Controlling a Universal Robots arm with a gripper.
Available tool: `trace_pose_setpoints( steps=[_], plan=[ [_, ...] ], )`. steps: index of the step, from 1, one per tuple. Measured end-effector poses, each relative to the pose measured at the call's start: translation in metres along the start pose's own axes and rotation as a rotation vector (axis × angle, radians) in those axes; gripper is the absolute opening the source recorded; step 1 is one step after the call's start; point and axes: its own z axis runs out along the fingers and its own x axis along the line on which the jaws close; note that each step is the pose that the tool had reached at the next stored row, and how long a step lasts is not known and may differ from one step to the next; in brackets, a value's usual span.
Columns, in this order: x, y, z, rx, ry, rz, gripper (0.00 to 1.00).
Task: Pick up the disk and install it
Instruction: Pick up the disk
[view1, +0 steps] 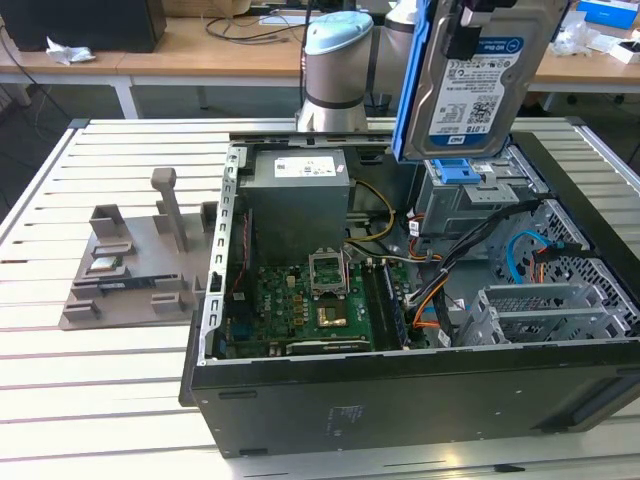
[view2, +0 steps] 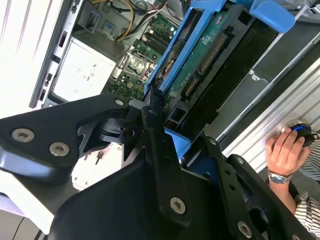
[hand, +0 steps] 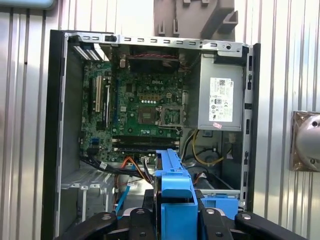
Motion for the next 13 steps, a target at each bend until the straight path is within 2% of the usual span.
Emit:
trace_pose_setpoints(
  steps=[4, 5, 7, 9, 12, 13],
  plan=[
    [0.0055, -0.0002, 0.0001, 0.0, 0.0, 0.0, 0.36],
    [0.0119, -0.0005, 0.0003, 0.0, -0.0001, 0.0, 0.36],
    [0.0335, -0.0001, 0.0, 0.0, 0.0, 0.0, 0.36],
    [0.0416, 0.0001, 0.0, 0.0, -0.0001, 0.0, 0.36],
    [0.0465, 0.0002, 0.0, 0.0, 0.0, 0.0, 0.36],
    [0.0502, 0.0003, 0.0, 0.0, -0.0001, 0.0, 0.36]
  ],
)
